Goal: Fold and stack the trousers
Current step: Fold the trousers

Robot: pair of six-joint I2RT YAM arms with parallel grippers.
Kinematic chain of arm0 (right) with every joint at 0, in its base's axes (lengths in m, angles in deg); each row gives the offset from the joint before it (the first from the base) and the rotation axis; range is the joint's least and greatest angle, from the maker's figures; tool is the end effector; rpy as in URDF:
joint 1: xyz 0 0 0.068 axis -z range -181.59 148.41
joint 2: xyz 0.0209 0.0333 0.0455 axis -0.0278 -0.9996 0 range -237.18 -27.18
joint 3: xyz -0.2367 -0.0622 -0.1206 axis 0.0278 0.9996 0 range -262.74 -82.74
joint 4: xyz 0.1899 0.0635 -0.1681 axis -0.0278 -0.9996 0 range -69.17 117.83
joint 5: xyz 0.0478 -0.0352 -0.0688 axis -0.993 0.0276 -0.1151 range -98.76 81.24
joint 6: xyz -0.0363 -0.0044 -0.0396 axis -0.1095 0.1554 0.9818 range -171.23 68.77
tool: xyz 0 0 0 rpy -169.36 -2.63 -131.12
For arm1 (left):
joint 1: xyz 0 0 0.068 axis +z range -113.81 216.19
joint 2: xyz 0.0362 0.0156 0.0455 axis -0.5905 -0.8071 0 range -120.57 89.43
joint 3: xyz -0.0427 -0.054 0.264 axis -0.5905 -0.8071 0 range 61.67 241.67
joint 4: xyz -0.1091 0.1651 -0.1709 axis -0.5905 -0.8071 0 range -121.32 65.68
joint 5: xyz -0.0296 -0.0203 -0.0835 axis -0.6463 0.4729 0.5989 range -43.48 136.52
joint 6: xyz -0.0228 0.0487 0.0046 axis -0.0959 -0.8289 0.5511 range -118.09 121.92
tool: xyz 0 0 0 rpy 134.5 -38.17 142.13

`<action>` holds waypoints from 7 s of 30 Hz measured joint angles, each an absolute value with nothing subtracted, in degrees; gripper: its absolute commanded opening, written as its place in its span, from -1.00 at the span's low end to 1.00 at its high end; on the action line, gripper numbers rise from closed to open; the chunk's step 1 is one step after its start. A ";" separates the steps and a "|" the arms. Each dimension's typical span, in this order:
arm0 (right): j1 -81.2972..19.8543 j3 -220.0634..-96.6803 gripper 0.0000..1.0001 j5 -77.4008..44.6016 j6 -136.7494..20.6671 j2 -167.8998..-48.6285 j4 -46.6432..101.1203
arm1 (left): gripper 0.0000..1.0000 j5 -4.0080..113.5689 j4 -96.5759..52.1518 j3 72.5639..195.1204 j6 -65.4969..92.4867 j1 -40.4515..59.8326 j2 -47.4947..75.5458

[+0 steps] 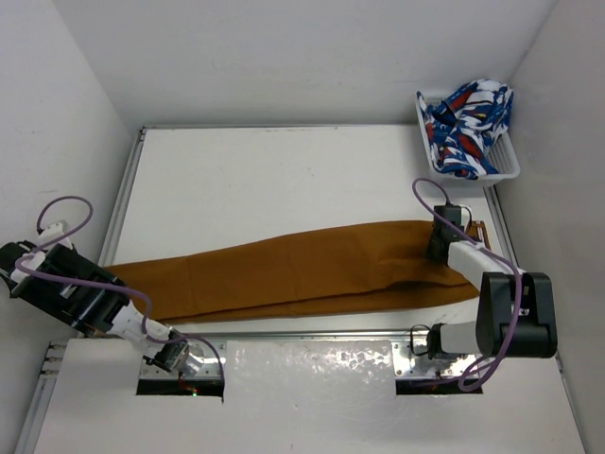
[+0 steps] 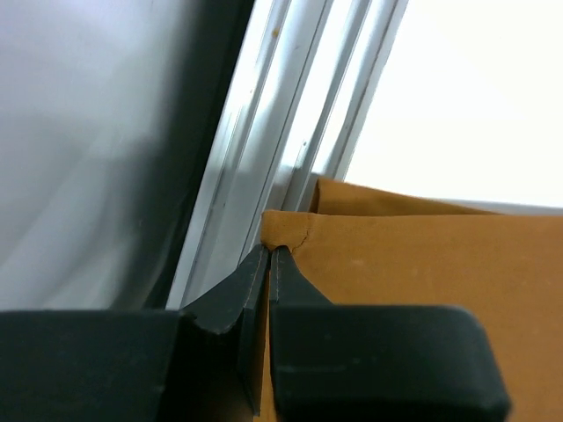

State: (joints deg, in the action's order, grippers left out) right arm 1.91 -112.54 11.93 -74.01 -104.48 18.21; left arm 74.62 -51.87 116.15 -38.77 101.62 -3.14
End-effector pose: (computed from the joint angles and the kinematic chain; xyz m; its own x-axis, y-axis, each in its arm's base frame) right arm 0.2288 -0.0266 0.1409 -0.6766 0.4044 -0.6154 0.5538 0.8302 -0.0633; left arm 0.1421 0.2706 0.1772 -0.7576 -0.2740 -0.5924 -0.3002 0.9522 -0.0565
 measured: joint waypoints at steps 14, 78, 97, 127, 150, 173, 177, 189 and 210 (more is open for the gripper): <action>-1.45 -123.75 -0.11 17.04 -66.69 -98.54 12.35 | -0.27 72.91 -63.19 123.65 -43.86 93.20 3.76; 4.82 -123.49 -0.09 9.61 -114.12 -108.44 0.31 | -0.11 50.51 -55.67 123.06 -33.42 69.20 -7.45; 5.89 -130.97 -1.00 13.24 -98.97 -102.34 -5.03 | -0.21 47.99 -53.09 125.35 -34.23 69.29 -15.08; 8.19 -119.47 0.46 10.22 -88.22 -100.26 -16.98 | -0.13 53.52 -58.23 136.63 -35.73 72.96 -18.68; 9.17 -118.20 -1.00 5.63 -88.24 -109.68 9.53 | -0.13 56.48 -53.64 133.03 -26.20 61.05 -21.18; 10.00 -134.62 -0.89 5.83 -78.60 -122.95 15.76 | 0.05 57.35 -57.27 142.84 -17.02 76.90 -16.19; 10.00 -134.62 -0.82 3.73 -77.42 -121.27 15.76 | 0.19 55.56 -56.28 141.24 -16.11 82.06 -16.83; 9.98 -134.62 -0.79 1.24 -76.09 -118.82 13.11 | 0.20 62.27 -56.87 143.04 -14.88 81.12 -29.09; 9.76 -134.72 -0.79 1.83 -76.05 -116.65 11.54 | -1.00 70.20 -63.14 140.35 -19.30 84.29 -24.59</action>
